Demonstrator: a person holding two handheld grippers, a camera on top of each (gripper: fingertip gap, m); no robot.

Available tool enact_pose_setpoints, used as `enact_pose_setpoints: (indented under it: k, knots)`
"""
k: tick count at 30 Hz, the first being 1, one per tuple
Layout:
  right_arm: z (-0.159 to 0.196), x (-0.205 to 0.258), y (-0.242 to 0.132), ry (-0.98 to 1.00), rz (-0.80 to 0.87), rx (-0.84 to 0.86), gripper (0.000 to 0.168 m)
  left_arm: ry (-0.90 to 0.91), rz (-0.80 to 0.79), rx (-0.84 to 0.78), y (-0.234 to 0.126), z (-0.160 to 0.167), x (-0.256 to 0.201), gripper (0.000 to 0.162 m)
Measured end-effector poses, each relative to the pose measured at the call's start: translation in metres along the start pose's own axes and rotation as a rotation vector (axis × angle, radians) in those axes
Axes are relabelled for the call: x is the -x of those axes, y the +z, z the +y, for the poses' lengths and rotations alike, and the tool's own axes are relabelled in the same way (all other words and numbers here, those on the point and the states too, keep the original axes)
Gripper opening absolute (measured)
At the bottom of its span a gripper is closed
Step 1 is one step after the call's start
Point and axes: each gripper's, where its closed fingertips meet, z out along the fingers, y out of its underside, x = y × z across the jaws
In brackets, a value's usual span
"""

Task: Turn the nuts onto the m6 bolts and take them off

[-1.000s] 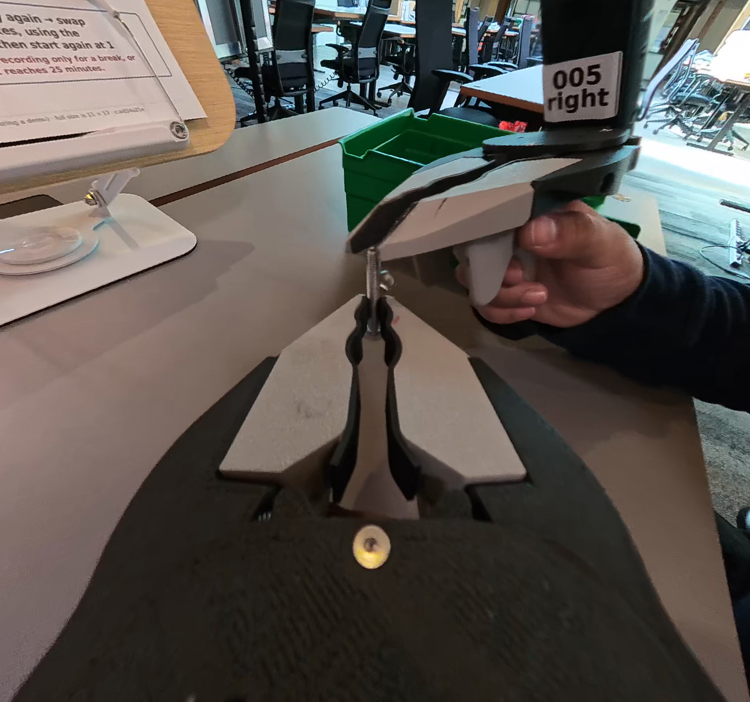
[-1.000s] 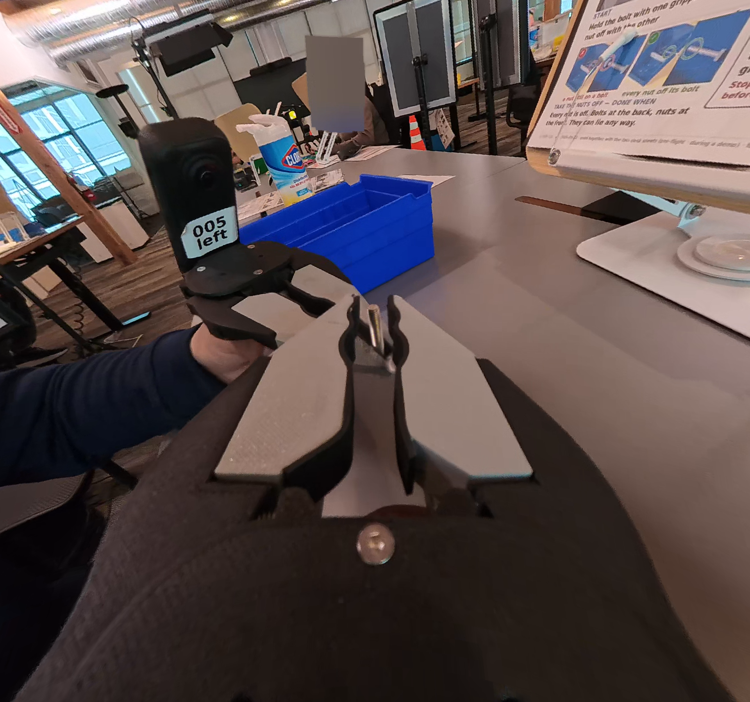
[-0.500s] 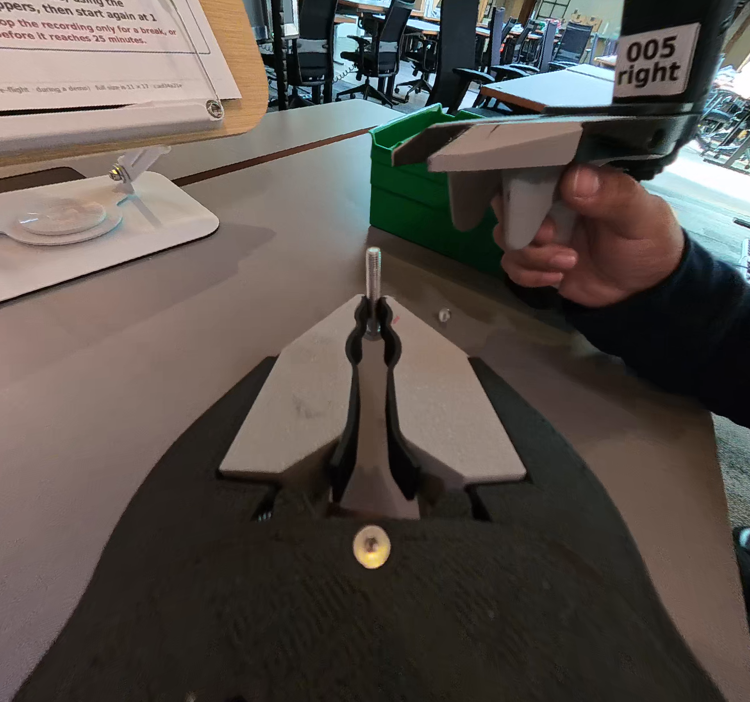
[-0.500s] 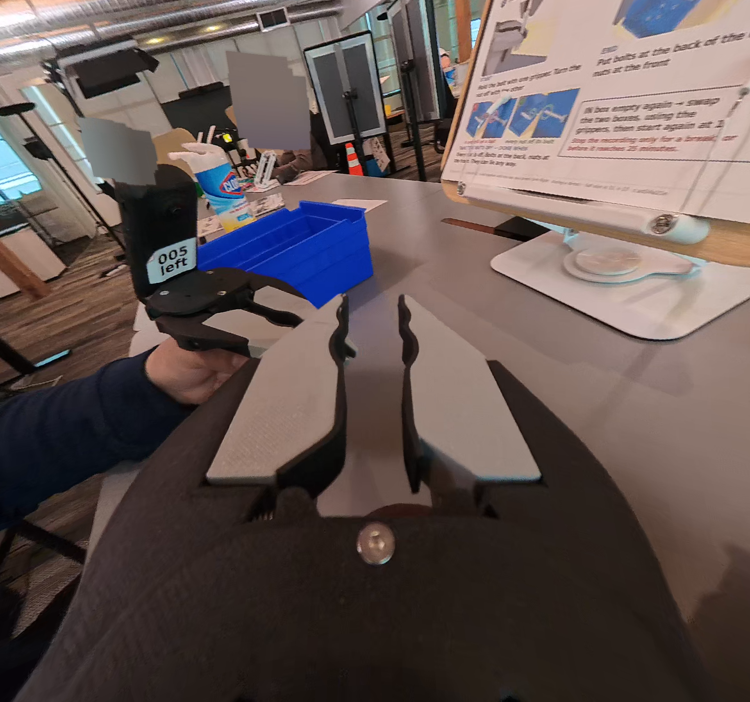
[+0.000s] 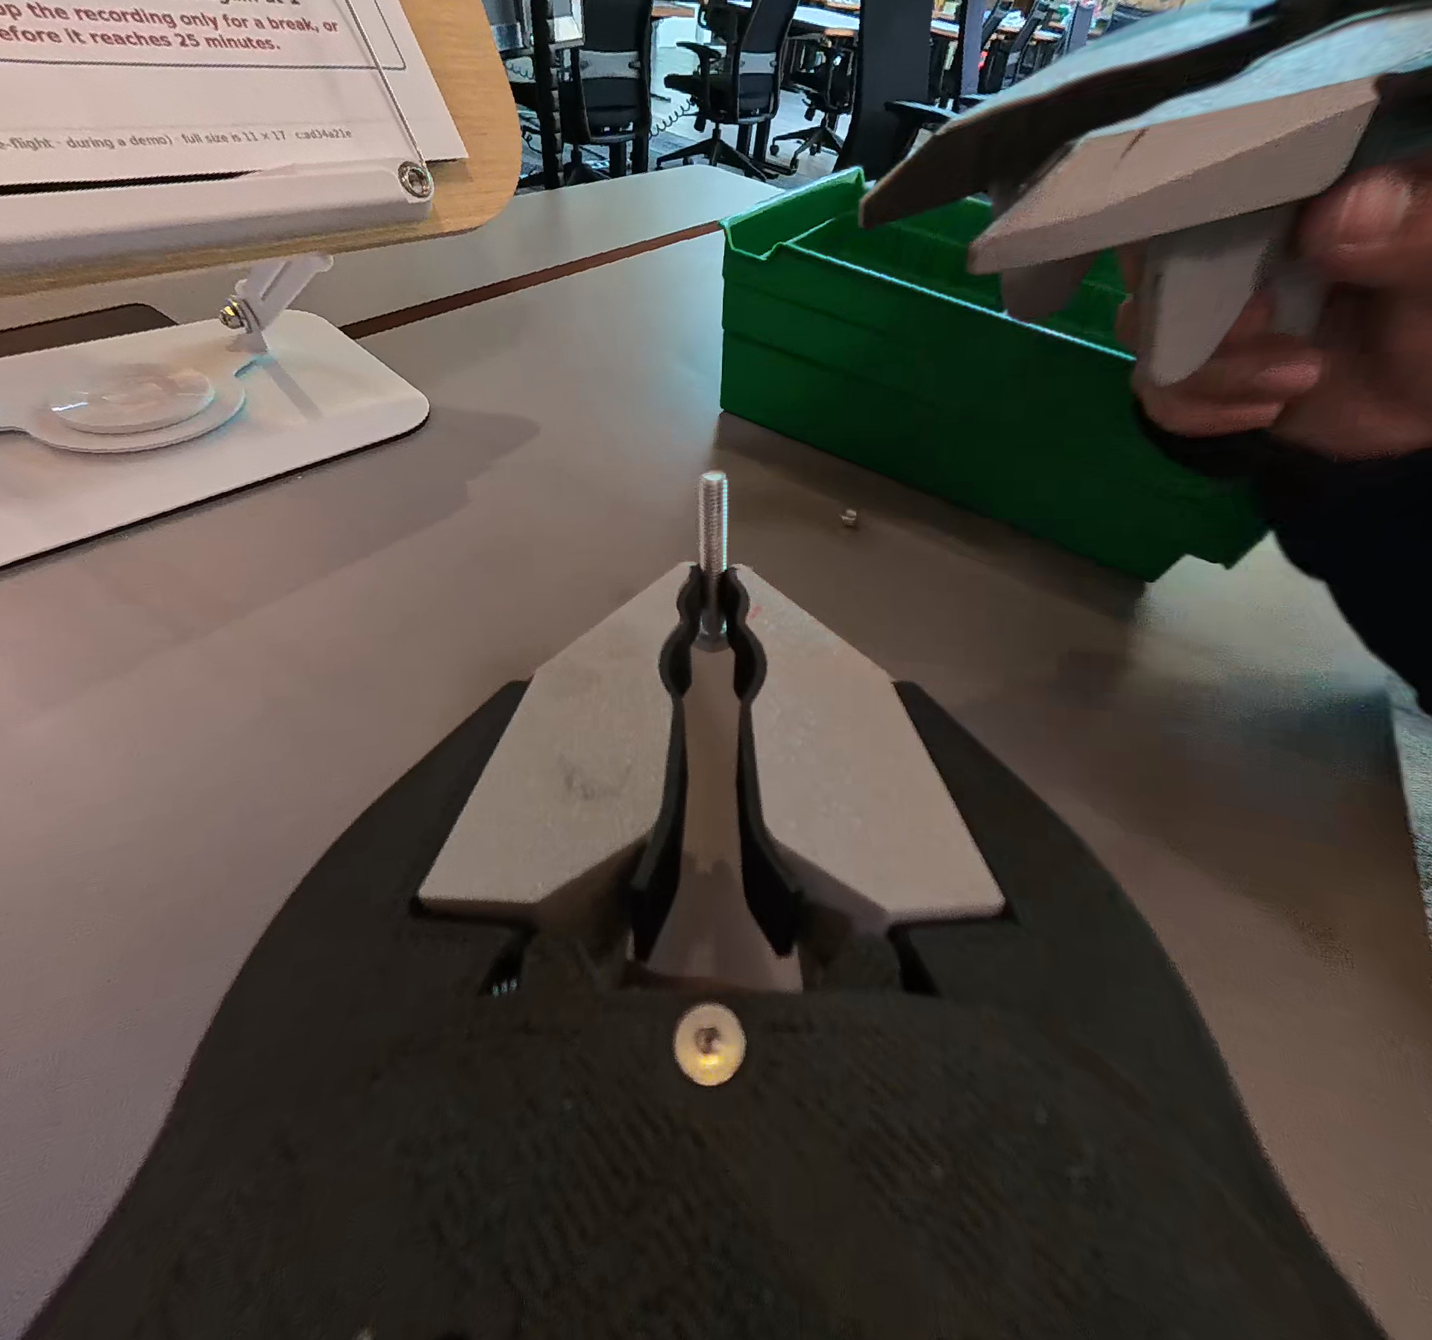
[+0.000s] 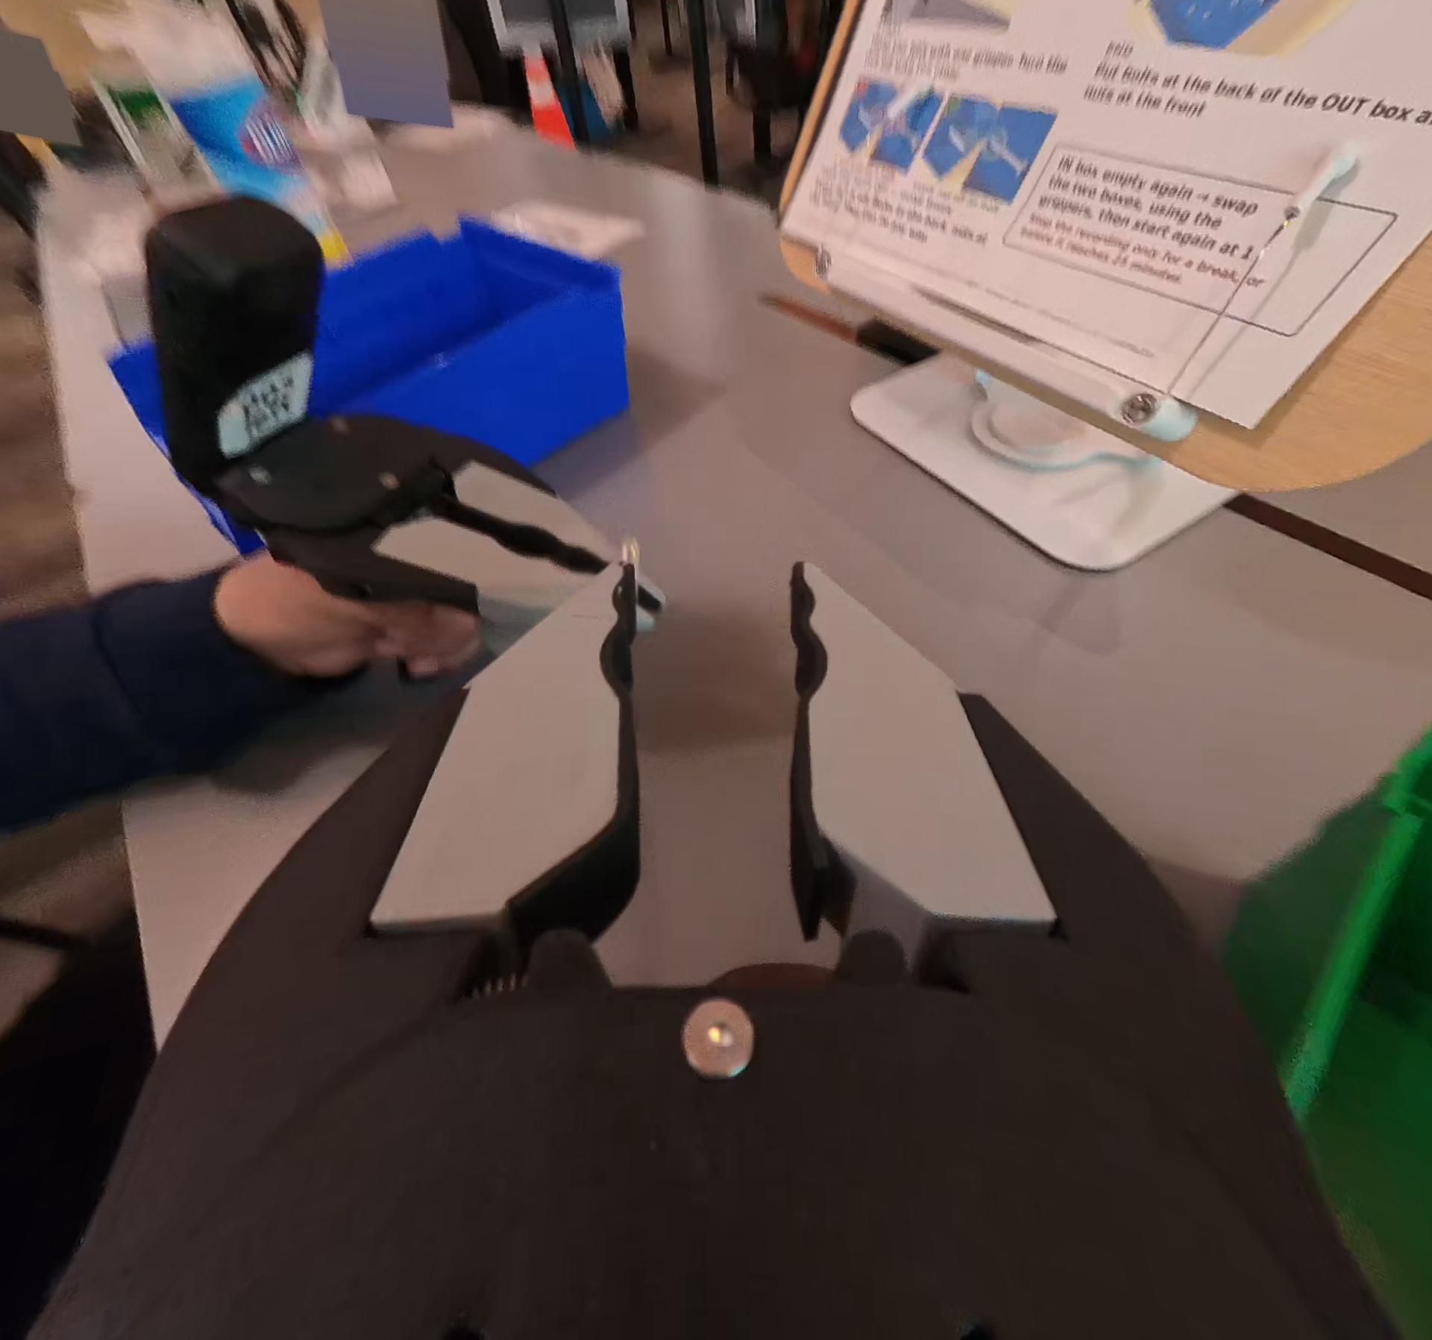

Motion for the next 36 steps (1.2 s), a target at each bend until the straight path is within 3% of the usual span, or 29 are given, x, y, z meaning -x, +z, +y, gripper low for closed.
enact_pose_setpoints:
  k: [4,10,12,15,29,36]
  knots:
    - [0.027,-0.025,-0.013,-0.117,0.111,0.368,0.033,-0.014,0.014,-0.01,-0.003,-0.003,-0.002,0.002]
    - [0.115,-0.055,-0.03,-0.201,0.212,1.003,0.022,-0.02,0.018,-0.026,-0.006,-0.007,-0.003,0.002]
    - [0.13,-0.067,-0.037,-0.246,0.27,1.142,0.021,-0.024,0.018,-0.031,-0.007,-0.008,-0.002,0.002]
    - [0.14,-0.072,-0.034,-0.229,0.283,1.21,0.011,-0.032,0.017,-0.036,-0.008,-0.008,0.0,0.002]
    - [0.174,-0.077,-0.035,-0.082,0.263,1.285,0.018,-0.032,0.044,-0.038,-0.01,-0.01,-0.006,0.002]
    - [0.175,-0.068,-0.029,-0.067,0.182,1.268,0.007,-0.031,0.048,-0.04,-0.011,-0.011,-0.007,0.002]
